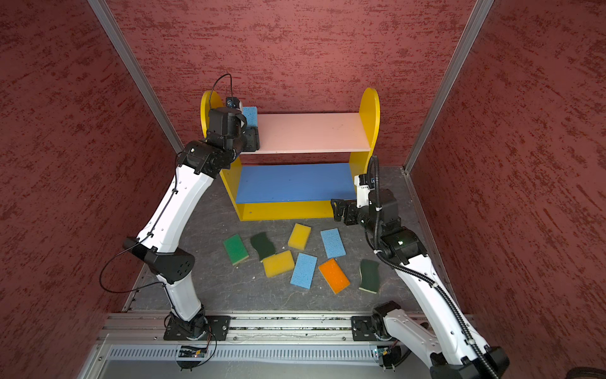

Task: Arrange cleaning sponges on a shelf
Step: Place the cleaning sponge on the shelf.

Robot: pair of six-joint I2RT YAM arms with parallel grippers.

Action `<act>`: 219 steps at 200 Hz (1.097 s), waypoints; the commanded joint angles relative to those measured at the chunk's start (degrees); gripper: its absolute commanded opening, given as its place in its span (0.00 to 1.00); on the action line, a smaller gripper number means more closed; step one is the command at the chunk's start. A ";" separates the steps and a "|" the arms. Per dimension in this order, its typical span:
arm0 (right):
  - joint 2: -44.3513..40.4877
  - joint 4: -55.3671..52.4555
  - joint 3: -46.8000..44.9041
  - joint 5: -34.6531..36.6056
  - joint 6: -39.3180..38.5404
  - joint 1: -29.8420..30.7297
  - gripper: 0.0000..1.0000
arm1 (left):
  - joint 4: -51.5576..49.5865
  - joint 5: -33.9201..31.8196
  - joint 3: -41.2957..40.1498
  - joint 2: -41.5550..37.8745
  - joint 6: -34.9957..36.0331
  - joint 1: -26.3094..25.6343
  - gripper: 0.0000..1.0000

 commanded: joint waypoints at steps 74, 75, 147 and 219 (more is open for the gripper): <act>-3.01 1.53 0.57 2.90 -0.53 0.56 0.99 | -1.05 -0.22 1.58 2.96 -0.10 1.22 0.77; -3.04 1.53 0.57 2.91 -0.53 0.56 0.99 | -1.05 -0.21 1.61 3.00 -0.08 1.20 0.77; -2.71 1.09 0.65 2.51 -0.49 0.54 0.99 | -1.40 1.36 2.69 2.62 -0.90 1.26 0.80; -2.63 1.62 0.24 1.94 -0.19 0.55 0.99 | -3.13 1.14 4.38 -0.22 -2.62 0.84 0.83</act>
